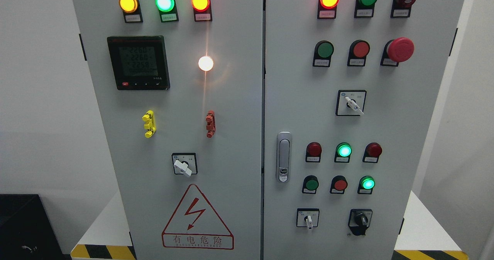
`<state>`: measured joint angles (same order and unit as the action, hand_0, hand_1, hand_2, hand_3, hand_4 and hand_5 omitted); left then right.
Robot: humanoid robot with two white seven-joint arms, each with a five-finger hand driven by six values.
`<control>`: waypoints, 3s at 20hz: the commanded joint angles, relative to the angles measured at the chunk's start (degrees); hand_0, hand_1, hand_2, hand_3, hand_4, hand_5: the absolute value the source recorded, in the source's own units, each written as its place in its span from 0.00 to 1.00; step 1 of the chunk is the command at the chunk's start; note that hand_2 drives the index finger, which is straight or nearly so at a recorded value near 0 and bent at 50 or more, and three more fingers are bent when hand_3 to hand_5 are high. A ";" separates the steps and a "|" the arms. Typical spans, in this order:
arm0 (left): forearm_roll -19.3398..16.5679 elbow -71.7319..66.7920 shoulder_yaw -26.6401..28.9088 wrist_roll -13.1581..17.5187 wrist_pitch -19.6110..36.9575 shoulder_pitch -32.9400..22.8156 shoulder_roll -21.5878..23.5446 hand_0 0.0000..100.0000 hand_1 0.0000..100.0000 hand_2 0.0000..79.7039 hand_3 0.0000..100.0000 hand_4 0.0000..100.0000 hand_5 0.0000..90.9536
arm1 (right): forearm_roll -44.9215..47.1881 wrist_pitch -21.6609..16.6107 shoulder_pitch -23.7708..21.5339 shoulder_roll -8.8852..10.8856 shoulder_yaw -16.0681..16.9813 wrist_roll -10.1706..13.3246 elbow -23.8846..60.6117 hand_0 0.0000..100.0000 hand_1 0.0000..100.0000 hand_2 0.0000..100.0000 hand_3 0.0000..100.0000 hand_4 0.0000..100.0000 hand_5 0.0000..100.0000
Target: Flip black knob to close circuit
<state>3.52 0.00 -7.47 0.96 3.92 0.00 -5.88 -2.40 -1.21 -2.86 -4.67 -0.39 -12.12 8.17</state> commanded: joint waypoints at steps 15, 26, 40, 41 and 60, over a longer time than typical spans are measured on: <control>0.00 1.32 0.00 0.01 0.04 -1.23 -0.01 0.12 0.56 0.00 0.00 0.00 0.00 | -0.50 -1.16 -0.13 -0.69 0.39 1.04 2.81 0.00 0.08 0.00 0.08 0.00 0.00; 0.00 1.32 0.00 0.01 0.04 -1.23 -0.01 0.12 0.56 0.00 0.00 0.00 0.00 | -5.32 -2.31 -4.87 -0.17 -5.58 9.30 22.75 0.00 0.08 0.34 0.56 0.51 0.38; 0.00 1.32 0.00 0.01 0.04 -1.23 -0.01 0.12 0.56 0.00 0.00 0.00 0.00 | -27.40 -4.77 -8.92 -0.25 -5.58 20.73 47.71 0.00 0.09 0.72 0.90 0.80 0.84; 0.00 1.32 0.00 0.01 0.04 -1.23 0.08 0.12 0.56 0.00 0.00 0.00 0.00 | -27.40 -4.59 -9.18 -0.34 -5.58 20.73 49.91 0.00 0.09 0.74 0.92 0.82 0.87; 0.00 1.32 0.00 0.01 0.04 -1.23 -0.01 0.12 0.56 0.00 0.00 0.00 0.00 | -54.37 -4.50 -8.48 0.19 2.24 20.12 81.12 0.00 0.27 0.78 0.93 0.82 0.91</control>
<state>3.52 0.00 -7.47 0.96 3.92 0.00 -5.88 -48.01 -5.78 -12.26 -4.62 -2.59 8.55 72.03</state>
